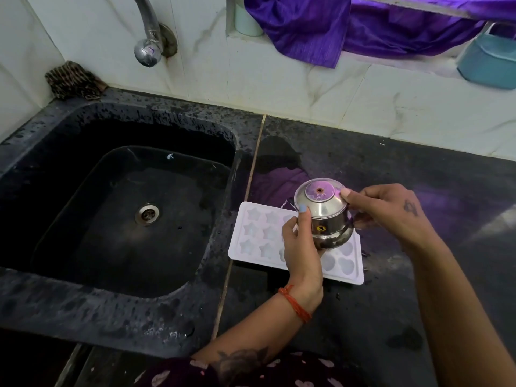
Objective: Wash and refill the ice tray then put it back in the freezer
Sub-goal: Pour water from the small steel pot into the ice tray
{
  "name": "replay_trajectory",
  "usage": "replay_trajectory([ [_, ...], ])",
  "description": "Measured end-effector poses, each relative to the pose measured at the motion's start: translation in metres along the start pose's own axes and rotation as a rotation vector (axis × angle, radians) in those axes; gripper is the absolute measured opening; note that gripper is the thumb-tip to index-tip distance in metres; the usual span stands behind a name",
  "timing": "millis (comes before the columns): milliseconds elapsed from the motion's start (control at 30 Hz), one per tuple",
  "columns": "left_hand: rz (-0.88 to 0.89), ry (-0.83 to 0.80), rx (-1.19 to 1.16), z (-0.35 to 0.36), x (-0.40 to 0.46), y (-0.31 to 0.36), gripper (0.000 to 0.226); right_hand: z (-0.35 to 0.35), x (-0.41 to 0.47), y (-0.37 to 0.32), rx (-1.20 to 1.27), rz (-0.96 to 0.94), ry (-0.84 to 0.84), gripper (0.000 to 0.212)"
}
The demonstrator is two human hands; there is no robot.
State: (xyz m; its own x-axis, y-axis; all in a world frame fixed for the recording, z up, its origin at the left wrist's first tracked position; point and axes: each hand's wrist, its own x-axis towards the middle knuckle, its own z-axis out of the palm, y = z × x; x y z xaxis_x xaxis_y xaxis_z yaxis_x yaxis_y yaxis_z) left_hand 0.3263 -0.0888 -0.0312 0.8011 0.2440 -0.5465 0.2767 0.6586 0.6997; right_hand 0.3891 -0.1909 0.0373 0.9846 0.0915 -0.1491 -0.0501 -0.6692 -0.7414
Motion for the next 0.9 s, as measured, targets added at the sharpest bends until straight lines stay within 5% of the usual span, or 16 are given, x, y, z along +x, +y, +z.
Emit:
replay_trajectory([
  [900, -0.119, -0.042, -0.055, 0.015, -0.004, -0.026, 0.064, -0.021, -0.005, 0.008, -0.296, -0.110, 0.071, 0.050],
])
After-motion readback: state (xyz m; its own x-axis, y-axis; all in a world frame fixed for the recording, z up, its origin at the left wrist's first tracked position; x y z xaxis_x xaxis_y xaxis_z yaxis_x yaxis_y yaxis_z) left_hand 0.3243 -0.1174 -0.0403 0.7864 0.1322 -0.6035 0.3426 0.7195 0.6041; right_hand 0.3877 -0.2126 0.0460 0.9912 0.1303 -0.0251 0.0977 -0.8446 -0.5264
